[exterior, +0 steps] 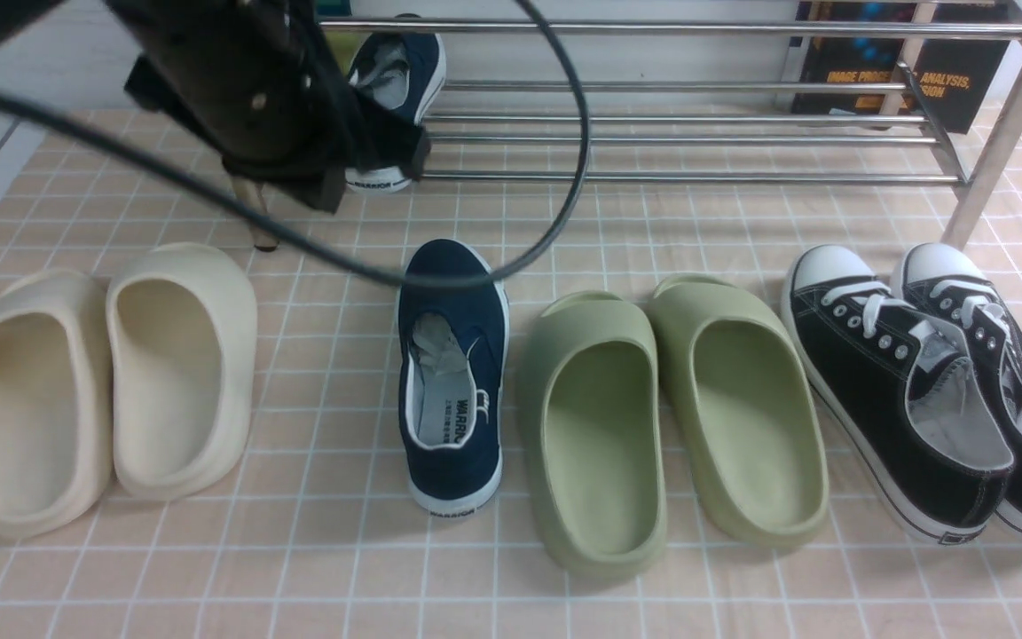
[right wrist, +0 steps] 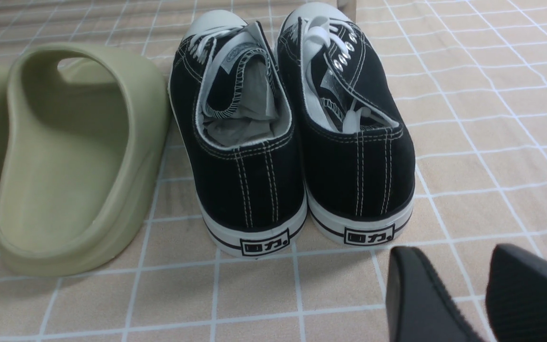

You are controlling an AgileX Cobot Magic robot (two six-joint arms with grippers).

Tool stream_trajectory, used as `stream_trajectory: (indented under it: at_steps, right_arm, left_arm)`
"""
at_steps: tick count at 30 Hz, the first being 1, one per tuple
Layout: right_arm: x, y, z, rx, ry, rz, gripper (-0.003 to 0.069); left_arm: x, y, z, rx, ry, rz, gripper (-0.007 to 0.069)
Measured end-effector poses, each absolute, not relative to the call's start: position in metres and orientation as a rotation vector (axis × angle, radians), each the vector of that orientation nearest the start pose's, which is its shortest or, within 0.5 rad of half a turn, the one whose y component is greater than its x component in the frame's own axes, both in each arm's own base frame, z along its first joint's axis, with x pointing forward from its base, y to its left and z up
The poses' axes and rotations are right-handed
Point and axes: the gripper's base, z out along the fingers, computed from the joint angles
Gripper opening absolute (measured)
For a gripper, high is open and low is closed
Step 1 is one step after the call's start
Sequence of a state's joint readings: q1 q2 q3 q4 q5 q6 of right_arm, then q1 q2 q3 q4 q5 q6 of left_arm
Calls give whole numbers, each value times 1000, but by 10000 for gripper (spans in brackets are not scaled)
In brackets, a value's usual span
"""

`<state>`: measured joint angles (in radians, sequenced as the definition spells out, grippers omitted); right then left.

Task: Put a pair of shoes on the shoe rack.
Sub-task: Use the left arm to grab the shoe closest to it

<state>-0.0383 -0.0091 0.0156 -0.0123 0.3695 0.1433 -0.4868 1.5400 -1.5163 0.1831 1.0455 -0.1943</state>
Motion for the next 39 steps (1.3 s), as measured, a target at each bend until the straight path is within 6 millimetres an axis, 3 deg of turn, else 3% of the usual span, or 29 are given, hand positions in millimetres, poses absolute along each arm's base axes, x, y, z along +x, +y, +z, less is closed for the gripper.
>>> stream_trajectory:
  at_steps: [4, 7, 11, 18, 23, 28, 31, 34, 35, 37, 39]
  right_arm:
    - [53, -2, 175, 161, 1852, 61, 237]
    - [53, -2, 175, 161, 1852, 61, 237]
    - [53, -2, 175, 161, 1852, 61, 237]
    - [53, -2, 175, 161, 1852, 61, 237]
    - [53, -2, 175, 161, 1852, 61, 237]
    - [53, -2, 175, 161, 1852, 61, 237]
    - [53, -2, 175, 161, 1852, 61, 237]
    - [53, -2, 175, 161, 1852, 61, 237]
    - [53, -2, 175, 161, 1852, 61, 237]
    - [53, -2, 175, 161, 1852, 61, 237]
    - [53, -2, 175, 161, 1852, 61, 237]
  left_arm:
    - [271, -128, 338, 367, 2553, -40, 38]
    - [269, -128, 311, 352, 2606, -47, 55]
    - [278, -136, 288, 345, 2632, -88, 128]
    - [301, -160, 247, 248, 2679, -261, 415]
    - [316, -169, 213, 237, 2711, -261, 507]
    - [323, -172, 189, 248, 2757, -227, 451]
    - [324, -171, 185, 261, 2763, -209, 324]
    - [323, -170, 192, 288, 2755, -185, 167]
    - [323, -170, 192, 293, 2757, -181, 167]
    - [322, -166, 205, 336, 2737, -137, 59]
    - [320, -162, 224, 361, 2724, -94, 30]
